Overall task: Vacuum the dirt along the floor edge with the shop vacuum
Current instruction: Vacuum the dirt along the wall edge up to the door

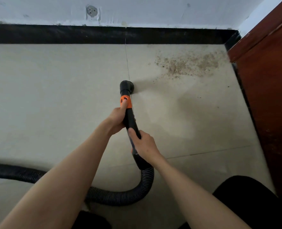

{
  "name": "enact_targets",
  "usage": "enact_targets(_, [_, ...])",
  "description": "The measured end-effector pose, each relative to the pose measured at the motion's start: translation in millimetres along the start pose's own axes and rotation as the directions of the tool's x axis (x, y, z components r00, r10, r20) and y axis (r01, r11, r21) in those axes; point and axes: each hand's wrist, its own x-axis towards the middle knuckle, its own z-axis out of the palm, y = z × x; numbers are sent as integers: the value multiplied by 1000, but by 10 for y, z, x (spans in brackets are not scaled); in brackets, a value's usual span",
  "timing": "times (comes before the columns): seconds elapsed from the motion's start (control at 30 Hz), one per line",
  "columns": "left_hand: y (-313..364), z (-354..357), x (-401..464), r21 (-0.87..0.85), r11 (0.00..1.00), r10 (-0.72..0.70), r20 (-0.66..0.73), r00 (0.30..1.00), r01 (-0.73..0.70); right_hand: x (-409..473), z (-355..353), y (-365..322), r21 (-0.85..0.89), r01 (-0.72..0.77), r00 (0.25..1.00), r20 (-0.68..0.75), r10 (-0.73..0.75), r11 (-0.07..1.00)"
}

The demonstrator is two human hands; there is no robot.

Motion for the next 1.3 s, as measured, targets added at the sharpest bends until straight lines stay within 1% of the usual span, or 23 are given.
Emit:
enact_targets(0.07, [-33,189,8,65,998,18,-12,1000,-18,-32,-4,98,45,-29,998,-53,32,999])
enact_targets(0.17, [-78,472,43,160,986,53,9,999,-54,-31,-59,258,146,-23,989,-141,44,989])
enact_targets(0.23, [-180,576,60,196,979,50,22,999,-53,-53,-91,385,185,-37,987,-149,65,982])
enact_targets(0.33, [-296,527,36,215,975,56,-3,998,-54,-117,-100,454,190,-42,995,-80,58,981])
enact_targets(0.47, [-250,258,88,124,990,93,-161,983,-73,12,-25,262,90,-8,1000,16,7,996])
enact_targets(0.57, [-238,157,108,117,989,118,-286,951,-88,74,-49,114,43,17,996,83,-20,999])
enact_targets(0.63, [-262,132,66,111,990,117,-334,935,-84,74,-36,108,13,35,991,126,-36,999])
enact_targets(0.7, [-314,134,3,97,992,114,-353,929,-85,27,6,161,6,41,988,151,-41,999])
enact_targets(0.77, [-381,149,-43,109,991,113,-335,935,-81,-32,36,258,17,46,989,139,-48,999])
enact_targets(0.83, [-459,202,-43,155,985,115,-299,947,-70,-106,30,377,67,31,993,109,-39,997])
enact_targets(0.93, [-569,383,-92,256,966,108,-229,967,-47,-249,11,588,167,-26,999,38,20,986])
enact_targets(1.0, [-678,532,-142,299,954,86,-180,980,-29,-363,6,714,228,-84,996,8,85,970])
enact_targets(1.07, [-790,673,-222,332,943,61,-154,986,-7,-492,-3,806,271,-152,988,5,156,951])
enact_targets(1.13, [-872,776,-298,340,940,35,-141,989,15,-615,-28,851,298,-191,980,10,197,935])
enact_targets(1.3, [-918,873,-455,345,936,-21,-140,990,68,-787,-69,895,327,-201,978,9,210,923])
